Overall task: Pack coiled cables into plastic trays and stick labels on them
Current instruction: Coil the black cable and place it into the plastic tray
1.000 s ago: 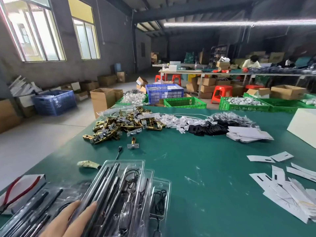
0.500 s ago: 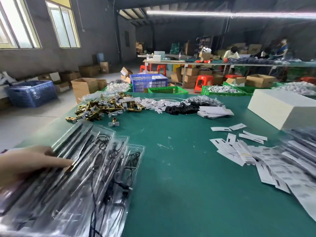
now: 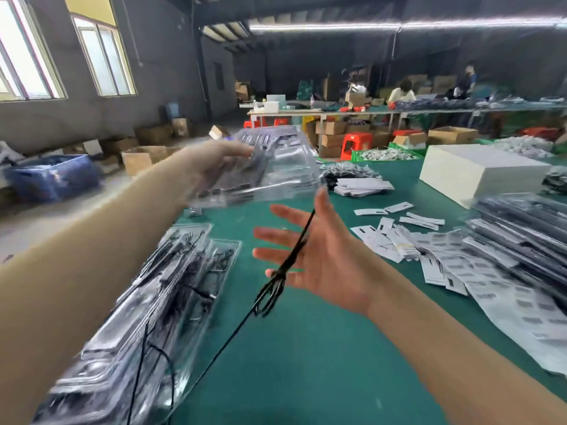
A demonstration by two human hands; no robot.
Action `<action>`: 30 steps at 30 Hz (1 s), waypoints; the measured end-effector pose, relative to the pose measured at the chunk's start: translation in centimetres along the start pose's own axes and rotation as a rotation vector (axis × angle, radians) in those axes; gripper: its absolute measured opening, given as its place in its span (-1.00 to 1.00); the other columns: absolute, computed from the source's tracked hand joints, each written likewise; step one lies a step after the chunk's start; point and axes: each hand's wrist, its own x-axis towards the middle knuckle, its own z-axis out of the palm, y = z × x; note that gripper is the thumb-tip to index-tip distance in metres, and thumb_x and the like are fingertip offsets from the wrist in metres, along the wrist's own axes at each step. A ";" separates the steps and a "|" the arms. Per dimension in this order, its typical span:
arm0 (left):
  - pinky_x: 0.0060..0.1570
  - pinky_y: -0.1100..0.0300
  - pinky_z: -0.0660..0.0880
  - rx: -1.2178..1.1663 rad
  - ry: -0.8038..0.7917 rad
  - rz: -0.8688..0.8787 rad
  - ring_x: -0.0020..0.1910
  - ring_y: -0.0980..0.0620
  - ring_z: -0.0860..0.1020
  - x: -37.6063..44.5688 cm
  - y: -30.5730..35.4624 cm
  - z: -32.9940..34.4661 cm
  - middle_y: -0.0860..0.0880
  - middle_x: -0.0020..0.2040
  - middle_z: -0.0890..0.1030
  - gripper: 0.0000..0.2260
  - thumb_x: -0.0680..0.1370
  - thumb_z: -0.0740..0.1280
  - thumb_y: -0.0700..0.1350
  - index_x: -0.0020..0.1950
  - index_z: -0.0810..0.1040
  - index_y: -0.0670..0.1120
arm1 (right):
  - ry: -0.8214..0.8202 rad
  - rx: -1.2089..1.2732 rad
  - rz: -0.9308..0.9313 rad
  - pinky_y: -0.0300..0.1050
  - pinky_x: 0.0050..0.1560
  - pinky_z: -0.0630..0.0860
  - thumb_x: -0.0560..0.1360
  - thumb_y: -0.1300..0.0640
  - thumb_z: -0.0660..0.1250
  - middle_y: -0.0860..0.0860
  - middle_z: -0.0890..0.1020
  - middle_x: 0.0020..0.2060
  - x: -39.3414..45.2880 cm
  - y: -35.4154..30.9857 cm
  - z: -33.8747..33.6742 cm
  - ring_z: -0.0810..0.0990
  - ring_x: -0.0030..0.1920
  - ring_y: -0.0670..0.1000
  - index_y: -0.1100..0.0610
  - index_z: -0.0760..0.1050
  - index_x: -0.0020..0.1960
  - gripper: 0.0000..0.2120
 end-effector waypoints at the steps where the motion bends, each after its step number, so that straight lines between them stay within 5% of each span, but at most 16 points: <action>1: -0.45 0.24 0.56 -0.069 -0.008 -0.029 -0.47 0.11 0.59 0.1 -0.3 0.9 0.03 -0.42 0.63 -0.90 0.55 0.33 -0.08 -0.12 0.54 -0.09 | 0.030 0.036 -0.021 0.01 -0.03 0.60 0.34 -0.43 0.20 0.09 0.68 0.05 -0.2 0.0 -1.0 0.67 -0.02 0.11 0.00 0.53 0.25 -0.33; 5: -0.25 0.05 0.64 -0.340 0.064 -0.106 -0.36 0.00 0.63 2.1 -3.4 3.7 -0.07 -0.28 0.64 -0.87 0.52 0.40 -0.10 -0.11 0.52 -0.14 | 0.341 0.134 -0.103 -0.17 -0.34 0.49 0.34 -0.41 0.22 0.00 0.58 -0.32 -0.7 -0.4 -5.7 0.54 -0.40 0.01 0.03 0.63 -0.10 -0.46; 8: -0.06 -0.01 0.63 -0.449 0.185 -0.076 -0.16 -0.05 0.66 3.7 -6.3 6.0 -0.12 -0.10 0.68 -0.82 0.48 0.46 -0.12 -0.02 0.54 -0.15 | 0.553 0.038 -0.119 -0.24 -0.51 0.29 0.38 -0.34 0.32 -0.04 0.49 -0.36 -0.4 -0.5 -9.2 0.34 -0.51 -0.06 0.05 0.60 -0.04 -0.53; 11: -0.43 0.19 0.57 -0.523 0.217 -0.092 -0.38 -0.01 0.61 4.5 -9.0 8.0 -0.09 -0.26 0.64 -0.82 0.49 0.43 -0.18 0.03 0.48 -0.11 | 0.727 -0.281 -0.119 -0.25 -0.55 0.28 0.57 -0.10 0.28 0.00 0.54 -0.28 0.8 -0.7 -13.0 0.33 -0.57 -0.08 0.08 0.61 0.06 -0.72; 14: -0.50 0.18 0.52 -0.644 0.133 -0.187 -0.38 -0.04 0.59 4.9 -11.8 9.9 -0.12 -0.22 0.59 -0.68 0.51 0.34 -0.25 0.18 0.31 -0.05 | 0.800 -0.726 -0.142 -0.24 -0.50 0.34 0.63 -0.04 0.17 -0.01 0.57 -0.28 1.8 -0.4 -16.2 0.41 -0.53 -0.07 0.11 0.60 0.10 -0.69; 16: -0.49 0.16 0.54 -0.691 0.118 -0.233 -0.36 -0.03 0.62 5.1 -14.2 11.3 -0.11 -0.19 0.60 -0.68 0.54 0.31 -0.28 0.18 0.28 -0.04 | 0.776 -1.118 -0.052 -0.20 -0.21 0.46 0.64 -0.08 0.11 0.00 0.64 -0.11 1.5 1.1 -17.9 0.60 -0.19 -0.01 0.13 0.53 0.25 -0.61; 18: -0.46 0.15 0.58 -0.654 0.119 -0.263 -0.30 -0.02 0.62 5.0 -16.8 12.5 -0.09 -0.16 0.62 -0.73 0.57 0.30 -0.28 0.18 0.34 -0.04 | 0.772 -1.304 0.079 -0.10 0.18 0.40 0.61 -0.14 0.14 0.08 0.53 0.26 0.3 3.3 -18.9 0.49 0.25 0.10 0.10 0.32 0.46 -0.49; 19: -0.45 0.16 0.59 -0.635 0.125 -0.278 -0.28 -0.02 0.60 5.1 -18.1 12.9 -0.09 -0.15 0.62 -0.76 0.58 0.29 -0.27 0.18 0.37 -0.04 | 0.804 -1.341 0.131 -0.03 0.26 0.37 0.58 -0.19 0.17 0.13 0.45 0.34 -0.6 4.6 -19.2 0.42 0.32 0.13 0.08 0.20 0.51 -0.40; 23: -0.49 0.18 0.55 -0.528 0.151 -0.326 -0.29 -0.02 0.62 5.8 -20.0 13.0 -0.12 -0.15 0.64 -0.90 0.58 0.33 -0.23 0.07 0.47 -0.14 | 0.956 -1.686 0.505 0.02 0.05 0.47 0.39 -0.49 0.14 0.07 0.33 0.28 -4.6 8.8 -18.0 0.40 0.27 0.12 -0.03 -0.04 0.52 -0.12; 27: -0.24 0.05 0.61 -0.130 0.152 -0.300 -0.24 -0.08 0.60 6.9 -19.6 10.8 -0.16 -0.21 0.60 -0.85 0.45 0.39 -0.34 -0.10 0.44 -0.20 | 0.922 -1.648 0.577 -0.06 -0.13 0.42 0.55 -0.27 0.12 0.01 0.45 0.20 -6.4 8.9 -17.5 0.52 0.14 0.07 -0.01 0.23 0.39 -0.48; 28: -0.12 -0.02 0.60 -0.037 0.158 -0.309 -0.20 -0.11 0.59 6.8 -19.7 10.1 -0.18 -0.18 0.59 -0.84 0.43 0.39 -0.34 -0.08 0.44 -0.23 | 0.884 -1.626 0.573 -0.07 -0.12 0.45 0.59 -0.14 0.15 0.02 0.49 0.18 -6.4 8.3 -17.7 0.54 0.12 0.08 0.02 0.28 0.36 -0.59; 30: -0.17 0.05 0.54 0.171 0.172 -0.341 -0.17 -0.09 0.53 6.4 -19.7 8.8 -0.21 -0.06 0.56 -0.64 0.41 0.42 -0.25 0.12 0.41 -0.32 | 0.833 -1.624 0.582 -0.06 -0.05 0.53 0.58 0.07 0.19 0.03 0.56 0.11 -5.9 7.0 -18.1 0.57 0.07 0.10 0.07 0.38 0.30 -0.70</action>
